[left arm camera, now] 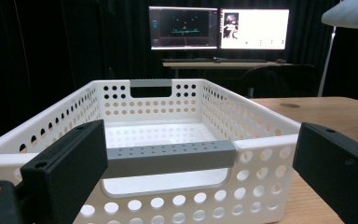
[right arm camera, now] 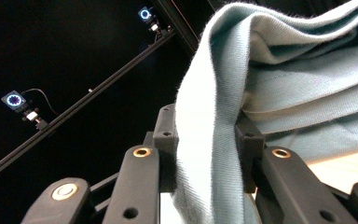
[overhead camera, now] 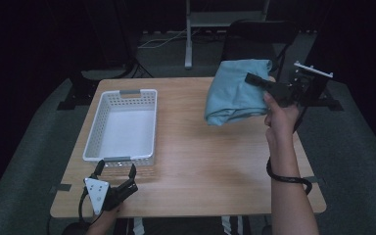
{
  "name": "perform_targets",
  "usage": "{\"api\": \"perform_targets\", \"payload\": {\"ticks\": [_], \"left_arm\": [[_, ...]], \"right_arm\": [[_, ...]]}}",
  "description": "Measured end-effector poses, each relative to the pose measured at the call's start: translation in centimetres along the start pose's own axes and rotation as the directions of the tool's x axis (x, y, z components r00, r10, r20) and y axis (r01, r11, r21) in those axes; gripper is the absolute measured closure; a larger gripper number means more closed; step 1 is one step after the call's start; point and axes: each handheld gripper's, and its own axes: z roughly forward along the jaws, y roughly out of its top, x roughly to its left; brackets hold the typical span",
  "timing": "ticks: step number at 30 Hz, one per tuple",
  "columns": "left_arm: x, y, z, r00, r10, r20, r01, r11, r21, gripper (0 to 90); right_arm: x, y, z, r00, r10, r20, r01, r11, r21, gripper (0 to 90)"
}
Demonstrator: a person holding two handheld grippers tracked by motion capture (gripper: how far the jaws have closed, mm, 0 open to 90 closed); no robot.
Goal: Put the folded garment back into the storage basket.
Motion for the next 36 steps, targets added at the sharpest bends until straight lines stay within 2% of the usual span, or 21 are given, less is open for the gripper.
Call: {"api": "perform_targets", "payload": {"ticks": [5, 13, 24, 36], "left_arm": [[0.0, 0.0, 0.0, 1.0000, -0.001, 0.000, 0.001, 1.0000, -0.001, 4.4], [0.0, 0.0, 0.0, 1.0000, -0.001, 0.000, 0.001, 1.0000, -0.002, 4.4], [0.0, 0.0, 0.0, 1.0000, -0.001, 0.008, 0.001, 1.0000, -0.003, 4.4], [0.0, 0.0, 0.0, 0.9999, 0.000, 0.011, 0.000, 1.0000, -0.004, 4.4]], "right_arm": [[0.3, -0.1, 0.7, 0.9995, 0.004, -0.031, -0.004, 1.000, -0.004, 70.4], [1.2, -0.3, 2.0, 0.9990, -0.005, -0.044, 0.004, 1.000, -0.014, 70.4], [2.4, -0.9, 5.4, 0.9947, -0.005, -0.103, 0.006, 1.000, 0.007, 70.4], [4.0, -1.4, 8.2, 0.9880, -0.010, -0.154, 0.010, 1.000, 0.000, 70.3]]}}
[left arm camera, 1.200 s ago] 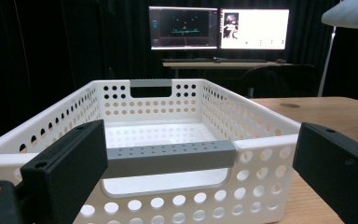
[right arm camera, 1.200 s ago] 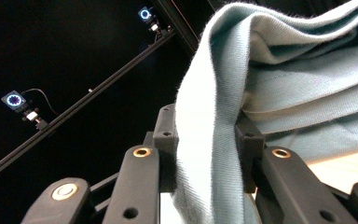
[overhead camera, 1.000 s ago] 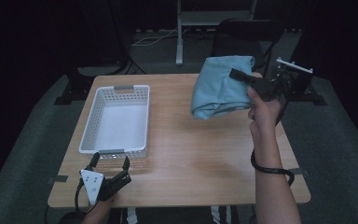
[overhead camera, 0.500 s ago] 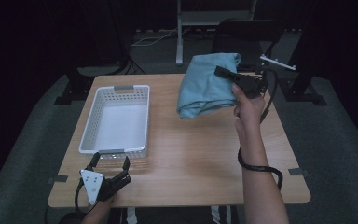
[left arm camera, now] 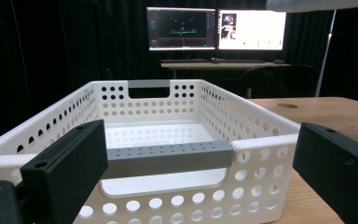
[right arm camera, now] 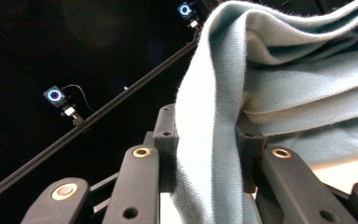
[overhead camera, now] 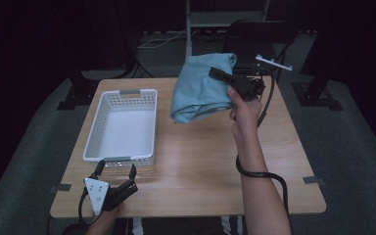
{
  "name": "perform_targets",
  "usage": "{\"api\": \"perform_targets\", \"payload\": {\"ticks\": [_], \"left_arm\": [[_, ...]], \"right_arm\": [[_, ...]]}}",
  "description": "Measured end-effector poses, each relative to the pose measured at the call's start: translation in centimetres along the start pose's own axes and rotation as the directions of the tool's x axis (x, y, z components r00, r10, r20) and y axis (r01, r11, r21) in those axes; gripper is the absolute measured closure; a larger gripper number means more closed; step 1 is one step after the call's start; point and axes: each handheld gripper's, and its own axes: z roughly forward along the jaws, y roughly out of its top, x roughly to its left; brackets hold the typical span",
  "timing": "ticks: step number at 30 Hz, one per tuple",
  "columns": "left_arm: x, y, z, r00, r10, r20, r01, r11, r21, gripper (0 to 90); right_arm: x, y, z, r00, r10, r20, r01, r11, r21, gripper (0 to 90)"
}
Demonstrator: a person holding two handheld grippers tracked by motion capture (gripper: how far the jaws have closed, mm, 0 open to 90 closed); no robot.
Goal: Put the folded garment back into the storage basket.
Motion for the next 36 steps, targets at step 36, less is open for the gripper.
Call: {"api": "perform_targets", "payload": {"ticks": [36], "left_arm": [[0.0, 0.0, 0.0, 1.0000, -0.001, 0.007, 0.001, 1.0000, -0.001, 4.4]], "right_arm": [[1.9, -3.1, 9.7, 0.9878, 0.042, -0.150, -0.038, 0.999, 0.026, 70.2]]}}
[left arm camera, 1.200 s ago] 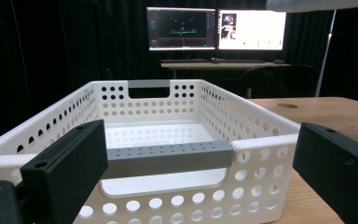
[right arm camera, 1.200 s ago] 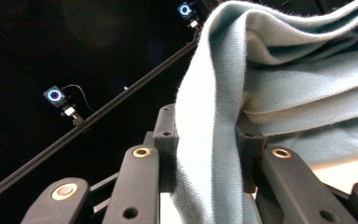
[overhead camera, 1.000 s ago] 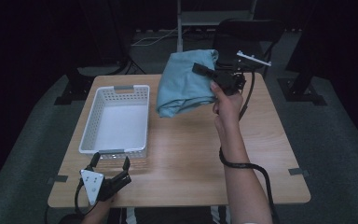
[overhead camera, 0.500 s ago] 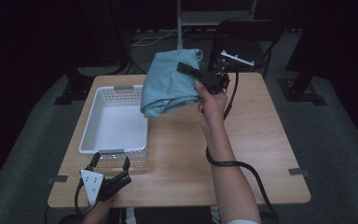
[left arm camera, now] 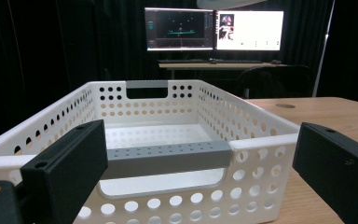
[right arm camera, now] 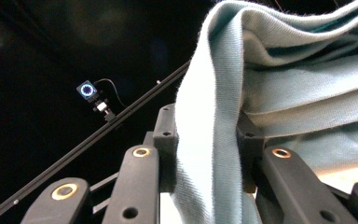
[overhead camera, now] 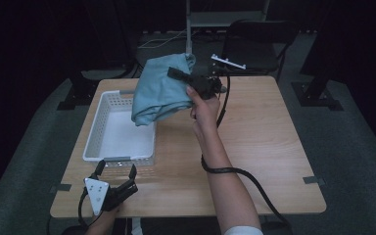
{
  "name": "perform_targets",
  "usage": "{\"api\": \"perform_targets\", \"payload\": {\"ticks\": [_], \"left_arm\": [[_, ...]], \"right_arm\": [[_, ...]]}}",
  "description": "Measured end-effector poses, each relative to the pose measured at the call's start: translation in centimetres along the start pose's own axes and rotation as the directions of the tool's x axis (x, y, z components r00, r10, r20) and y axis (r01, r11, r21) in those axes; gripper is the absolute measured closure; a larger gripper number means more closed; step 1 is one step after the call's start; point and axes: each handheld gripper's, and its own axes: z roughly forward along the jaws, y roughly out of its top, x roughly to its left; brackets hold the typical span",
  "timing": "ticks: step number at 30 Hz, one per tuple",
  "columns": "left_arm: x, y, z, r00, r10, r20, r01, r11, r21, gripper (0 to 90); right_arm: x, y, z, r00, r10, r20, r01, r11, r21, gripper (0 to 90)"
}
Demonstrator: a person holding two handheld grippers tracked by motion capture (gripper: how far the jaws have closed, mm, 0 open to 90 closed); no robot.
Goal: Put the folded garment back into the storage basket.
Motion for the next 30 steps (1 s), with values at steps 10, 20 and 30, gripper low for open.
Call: {"api": "perform_targets", "payload": {"ticks": [10, 20, 30], "left_arm": [[0.0, 0.0, -0.1, 1.0000, -0.001, 0.005, 0.001, 1.0000, -0.004, 4.4], [0.0, 0.0, -0.1, 1.0000, -0.002, 0.006, 0.002, 0.9999, -0.011, 4.4], [0.1, 0.0, -0.2, 0.9999, -0.010, 0.007, 0.010, 0.9998, -0.018, 4.4]], "right_arm": [[0.3, -0.9, 3.2, 0.9997, -0.006, -0.024, 0.006, 1.000, 0.016, 70.2], [0.8, -1.7, 6.0, 0.9989, -0.002, -0.047, 0.004, 1.000, 0.028, 70.2], [1.1, -2.6, 9.0, 0.9967, 0.014, -0.080, -0.009, 0.999, 0.051, 70.2]]}}
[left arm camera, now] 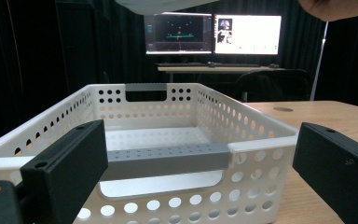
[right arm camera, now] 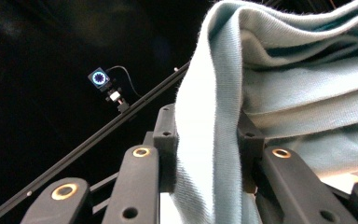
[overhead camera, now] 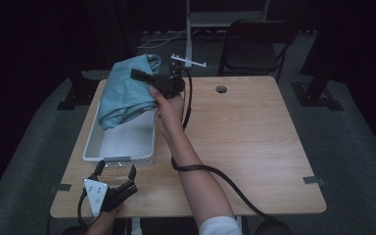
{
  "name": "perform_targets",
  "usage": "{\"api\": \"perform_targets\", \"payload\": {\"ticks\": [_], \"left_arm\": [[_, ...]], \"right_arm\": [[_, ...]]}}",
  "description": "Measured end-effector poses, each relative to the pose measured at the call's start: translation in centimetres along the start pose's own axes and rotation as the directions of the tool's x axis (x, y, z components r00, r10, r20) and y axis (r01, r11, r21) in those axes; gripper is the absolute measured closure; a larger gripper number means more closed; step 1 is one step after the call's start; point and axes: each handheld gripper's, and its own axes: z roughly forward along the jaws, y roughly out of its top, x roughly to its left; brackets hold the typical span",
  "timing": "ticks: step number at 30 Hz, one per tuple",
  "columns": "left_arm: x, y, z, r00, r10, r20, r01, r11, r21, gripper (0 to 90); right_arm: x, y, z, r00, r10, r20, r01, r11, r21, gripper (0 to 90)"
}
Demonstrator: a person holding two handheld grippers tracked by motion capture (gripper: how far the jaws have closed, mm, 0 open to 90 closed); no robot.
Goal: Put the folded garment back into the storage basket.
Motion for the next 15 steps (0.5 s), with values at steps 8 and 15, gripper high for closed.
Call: {"api": "perform_targets", "payload": {"ticks": [8, 15], "left_arm": [[0.0, 0.0, 0.0, 1.0000, 0.006, -0.001, -0.006, 1.0000, 0.002, 4.4], [0.0, 0.0, 0.0, 1.0000, 0.008, -0.002, -0.008, 0.9999, 0.009, 4.4]], "right_arm": [[0.3, -0.4, 1.7, 0.9997, 0.010, -0.021, -0.010, 1.000, 0.009, 70.1], [0.8, 0.0, 2.5, 0.9997, 0.003, -0.026, -0.003, 1.000, 0.008, 70.1]]}}
